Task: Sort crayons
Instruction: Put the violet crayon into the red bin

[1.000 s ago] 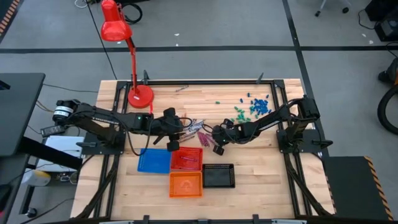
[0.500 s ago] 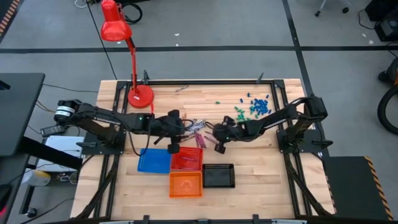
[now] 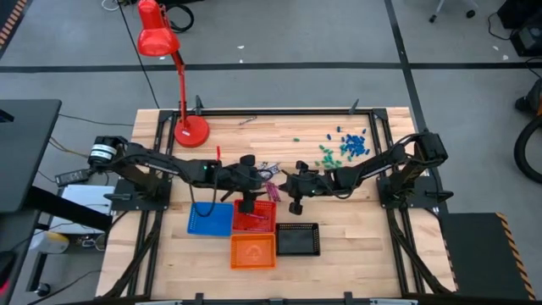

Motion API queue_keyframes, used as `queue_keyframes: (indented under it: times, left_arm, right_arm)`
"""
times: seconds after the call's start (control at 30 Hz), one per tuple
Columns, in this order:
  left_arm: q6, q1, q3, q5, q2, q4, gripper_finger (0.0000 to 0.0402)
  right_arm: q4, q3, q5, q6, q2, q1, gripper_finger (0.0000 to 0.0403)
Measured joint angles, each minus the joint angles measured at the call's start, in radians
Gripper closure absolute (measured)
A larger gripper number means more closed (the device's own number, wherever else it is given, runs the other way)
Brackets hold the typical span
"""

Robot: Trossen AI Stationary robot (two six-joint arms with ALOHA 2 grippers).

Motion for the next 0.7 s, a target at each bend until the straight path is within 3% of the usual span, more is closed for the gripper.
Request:
queue_keyframes:
  times: [0.7]
  left_arm:
    - [0.059, 0.0, 0.0, 0.0, 0.07, 0.072, 0.0208]
  right_arm:
    - [0.121, 0.001, -0.043, -0.044, -0.007, 0.026, 0.0376]
